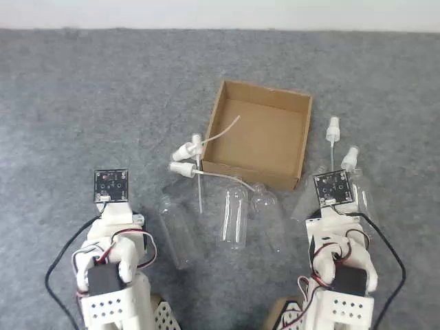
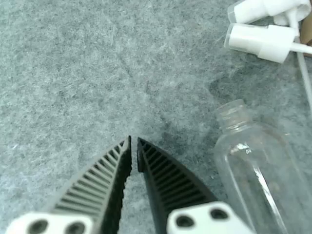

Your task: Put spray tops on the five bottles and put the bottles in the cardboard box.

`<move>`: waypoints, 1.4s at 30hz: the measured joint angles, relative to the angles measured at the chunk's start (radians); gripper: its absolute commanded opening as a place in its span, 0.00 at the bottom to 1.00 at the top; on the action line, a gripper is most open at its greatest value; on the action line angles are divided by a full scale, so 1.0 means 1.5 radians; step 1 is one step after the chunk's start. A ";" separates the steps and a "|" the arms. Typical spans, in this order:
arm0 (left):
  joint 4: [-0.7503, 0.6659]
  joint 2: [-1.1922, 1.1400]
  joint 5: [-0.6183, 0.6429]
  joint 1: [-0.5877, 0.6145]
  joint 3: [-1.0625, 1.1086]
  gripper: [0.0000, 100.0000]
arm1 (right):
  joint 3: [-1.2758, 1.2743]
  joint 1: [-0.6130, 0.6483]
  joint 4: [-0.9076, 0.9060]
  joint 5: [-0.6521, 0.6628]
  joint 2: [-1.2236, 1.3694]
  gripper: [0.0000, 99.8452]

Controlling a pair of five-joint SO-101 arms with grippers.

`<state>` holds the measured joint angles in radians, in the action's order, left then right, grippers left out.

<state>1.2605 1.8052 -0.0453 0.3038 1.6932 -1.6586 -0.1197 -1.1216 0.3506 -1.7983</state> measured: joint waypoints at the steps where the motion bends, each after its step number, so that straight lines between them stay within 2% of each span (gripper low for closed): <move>1: 0.000 0.000 0.000 0.000 0.000 0.01 | 0.000 0.000 0.000 0.000 0.000 0.01; 18: 0.000 0.000 0.000 0.000 0.000 0.01 | 0.000 0.000 -0.002 0.000 0.000 0.01; 24: 0.000 0.000 0.000 0.000 0.000 0.01 | 0.000 0.000 -0.108 0.000 0.000 0.01; 42: 0.000 0.000 0.000 0.000 0.000 0.01 | 0.000 0.000 -0.123 0.000 0.000 0.01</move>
<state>1.2605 1.8052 -0.0453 0.3038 1.6932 -1.6586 -0.1197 -1.3057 0.3506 -1.7983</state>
